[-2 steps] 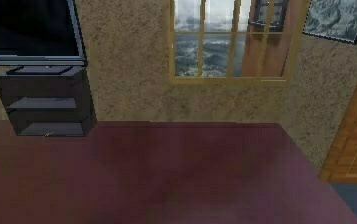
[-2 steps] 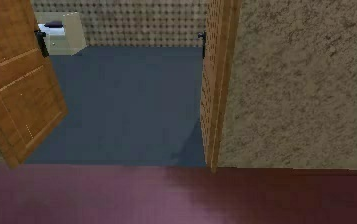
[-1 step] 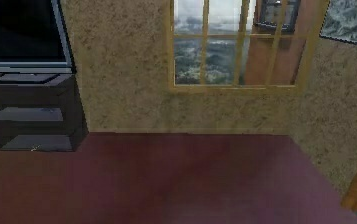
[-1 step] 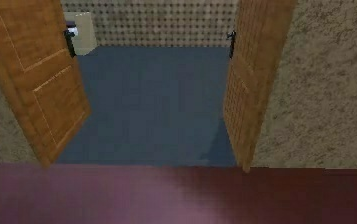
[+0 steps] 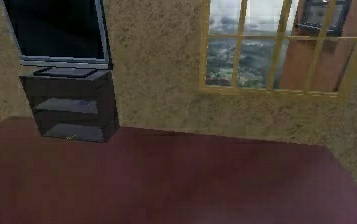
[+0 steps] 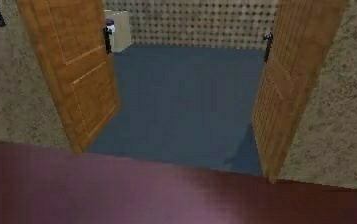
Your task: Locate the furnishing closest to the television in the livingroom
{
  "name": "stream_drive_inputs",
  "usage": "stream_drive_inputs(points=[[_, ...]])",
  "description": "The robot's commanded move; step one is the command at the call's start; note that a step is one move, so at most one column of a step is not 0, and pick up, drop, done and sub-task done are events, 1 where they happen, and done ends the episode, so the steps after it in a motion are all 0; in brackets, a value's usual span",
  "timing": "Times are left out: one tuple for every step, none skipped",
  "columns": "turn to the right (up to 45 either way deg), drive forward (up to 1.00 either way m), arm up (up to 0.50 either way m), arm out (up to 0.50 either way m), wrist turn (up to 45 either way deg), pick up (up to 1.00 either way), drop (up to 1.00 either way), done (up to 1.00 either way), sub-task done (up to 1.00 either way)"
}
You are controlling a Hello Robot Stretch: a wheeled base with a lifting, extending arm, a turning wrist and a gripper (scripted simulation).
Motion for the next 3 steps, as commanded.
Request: stream_drive_inputs(points=[[0.0, 1.00, 0.00, 0.00, 0.0, 0.00, 0.00, 0.00, 0.00], [-3.0, 0.00, 0.00, 0.00, 0.0, 0.00, 0.00, 0.00, 0.00], [0.0, 0.65, 0.00, 0.00, 0.0, 0.00, 0.00, 0.00, 0.00]])
